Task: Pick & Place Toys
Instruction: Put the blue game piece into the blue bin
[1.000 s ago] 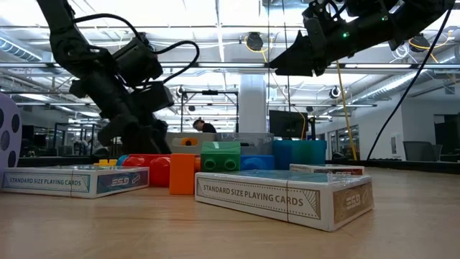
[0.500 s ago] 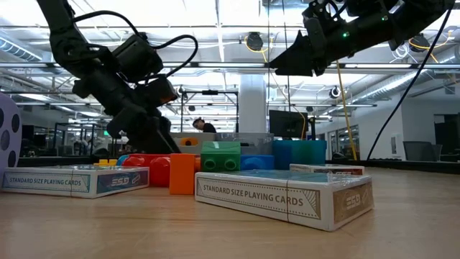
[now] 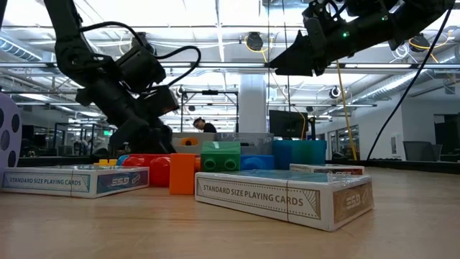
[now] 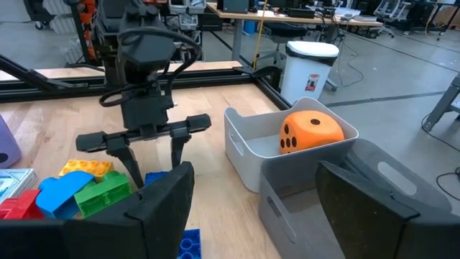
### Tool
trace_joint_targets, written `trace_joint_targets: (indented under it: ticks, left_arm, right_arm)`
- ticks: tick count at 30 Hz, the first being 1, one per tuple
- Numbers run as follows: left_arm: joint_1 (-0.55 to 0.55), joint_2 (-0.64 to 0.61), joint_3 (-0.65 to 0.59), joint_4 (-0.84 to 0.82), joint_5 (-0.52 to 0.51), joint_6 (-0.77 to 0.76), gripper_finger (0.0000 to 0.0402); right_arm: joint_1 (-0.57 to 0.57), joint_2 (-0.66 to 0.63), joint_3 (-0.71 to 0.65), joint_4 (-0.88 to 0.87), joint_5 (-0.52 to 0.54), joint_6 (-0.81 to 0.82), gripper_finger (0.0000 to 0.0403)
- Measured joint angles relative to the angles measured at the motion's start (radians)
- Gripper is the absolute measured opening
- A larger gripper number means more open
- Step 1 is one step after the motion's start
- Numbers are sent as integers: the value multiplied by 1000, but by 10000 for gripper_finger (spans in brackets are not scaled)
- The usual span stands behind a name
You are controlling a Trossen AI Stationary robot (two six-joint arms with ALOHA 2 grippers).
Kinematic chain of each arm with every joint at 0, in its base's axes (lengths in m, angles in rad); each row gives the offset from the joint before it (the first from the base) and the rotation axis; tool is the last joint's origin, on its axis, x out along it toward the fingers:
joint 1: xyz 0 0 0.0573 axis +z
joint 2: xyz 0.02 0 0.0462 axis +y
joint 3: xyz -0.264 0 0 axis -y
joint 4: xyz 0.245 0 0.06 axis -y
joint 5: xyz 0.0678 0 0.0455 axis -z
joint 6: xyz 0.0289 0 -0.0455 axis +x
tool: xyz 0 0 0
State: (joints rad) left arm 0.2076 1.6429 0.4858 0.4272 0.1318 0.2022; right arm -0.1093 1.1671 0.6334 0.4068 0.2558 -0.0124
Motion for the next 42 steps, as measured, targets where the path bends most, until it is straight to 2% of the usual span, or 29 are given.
trace_joint_targets:
  ticks: [5, 11, 17, 22, 27, 31, 33, 38, 42]
  left_arm:
    - [7, 0, 0, 1, -1, -1, 217]
    - [7, 0, 0, 1, 0, -2, 145]
    - [7, -9, 1, 1, 0, -1, 145]
    - [4, -87, 1, 3, -3, -1, 162]
    - [-33, -203, 2, 61, -106, -29, 150]
    - [-66, -263, 3, 134, -134, -67, 148]
    - [-86, -272, 3, 148, -133, -74, 148]
    - [-128, -271, 15, 127, -133, -39, 151]
    - [-146, -271, 39, 120, -134, -30, 161]
  right_arm:
    - [0, 0, 0, 0, 0, 0, 279]
    - [0, 0, 0, 0, 0, 0, 279]
    - [0, 0, 0, 0, 0, 0, 279]
    - [0, 0, 0, 0, 0, 0, 279]
    - [0, 0, 0, 0, -4, -7, 279]
    - [0, 2, 0, 1, -114, -4, 279]
    - [10, 20, 0, 16, -156, -6, 279]
    - [53, 101, 1, 101, -153, -71, 282]
    - [84, 194, 10, 192, -153, -135, 303]
